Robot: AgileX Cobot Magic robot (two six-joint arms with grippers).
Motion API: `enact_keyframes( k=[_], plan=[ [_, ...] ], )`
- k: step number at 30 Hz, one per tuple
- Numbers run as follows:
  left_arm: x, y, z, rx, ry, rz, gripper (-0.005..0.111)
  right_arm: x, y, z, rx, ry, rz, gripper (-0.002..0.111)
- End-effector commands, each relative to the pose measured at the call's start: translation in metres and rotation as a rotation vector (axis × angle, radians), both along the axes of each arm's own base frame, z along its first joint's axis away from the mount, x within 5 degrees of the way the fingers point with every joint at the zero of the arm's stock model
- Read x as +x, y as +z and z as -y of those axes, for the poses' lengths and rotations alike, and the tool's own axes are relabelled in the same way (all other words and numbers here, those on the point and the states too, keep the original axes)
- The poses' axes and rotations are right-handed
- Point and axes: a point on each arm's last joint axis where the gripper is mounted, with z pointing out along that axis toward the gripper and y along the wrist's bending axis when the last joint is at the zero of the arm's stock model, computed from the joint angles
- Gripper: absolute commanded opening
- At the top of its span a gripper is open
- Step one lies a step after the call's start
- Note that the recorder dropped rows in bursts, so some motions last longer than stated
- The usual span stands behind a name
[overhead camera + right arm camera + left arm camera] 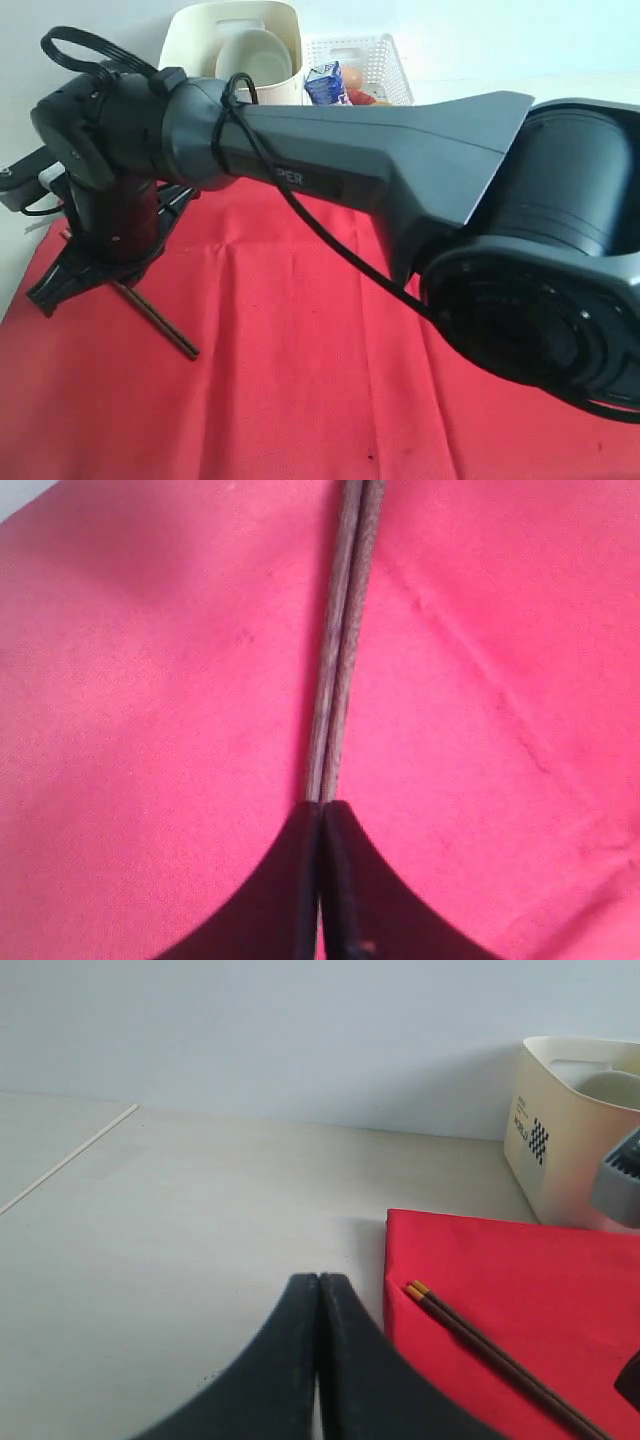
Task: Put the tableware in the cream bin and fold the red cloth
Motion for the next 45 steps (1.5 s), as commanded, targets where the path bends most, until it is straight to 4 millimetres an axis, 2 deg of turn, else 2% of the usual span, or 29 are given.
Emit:
enact_keyframes(
  k=[1,9,17,20,25,29,32,35,39,41,45],
  plan=[
    [0.0,0.001,0.001,-0.007,-0.008,0.008,0.001,0.001,-0.018,-0.004,0.006,-0.04,0.016,0.007],
    [0.0,0.001,0.001,-0.007,-0.008,0.008,0.001,0.004,-0.039,-0.011,0.035,-0.005,0.052,0.035],
    [0.0,0.001,0.001,-0.007,-0.008,0.008,0.001,0.001,-0.057,-0.01,-0.018,0.074,0.025,0.036],
    [0.0,0.001,0.001,-0.007,-0.008,0.008,0.001,0.001,-0.062,-0.009,-0.042,0.075,0.019,0.029],
    [0.0,0.001,0.001,-0.007,-0.008,0.008,0.001,-0.002,-0.065,-0.002,-0.114,0.075,-0.013,0.0],
    [0.0,0.001,0.001,-0.007,-0.008,0.008,0.001,-0.004,-0.065,0.001,-0.158,0.092,-0.031,0.0],
    [0.0,0.001,0.001,-0.007,-0.008,0.008,0.001,-0.005,-0.067,0.012,-0.265,0.153,-0.064,0.0],
    [0.0,0.001,0.001,-0.007,-0.008,0.008,0.001,-0.006,-0.061,0.016,-0.307,0.206,-0.072,0.0],
    [0.0,0.001,0.001,-0.007,-0.008,0.008,0.001,-0.002,-0.025,0.015,-0.239,0.245,-0.022,0.0],
    [0.0,0.001,0.001,-0.007,-0.008,0.008,0.001,0.002,-0.014,0.018,-0.226,0.235,-0.017,0.0],
    [0.0,0.001,0.001,-0.007,-0.008,0.008,0.001,0.008,-0.007,0.022,-0.215,0.223,-0.019,0.0]
  ],
)
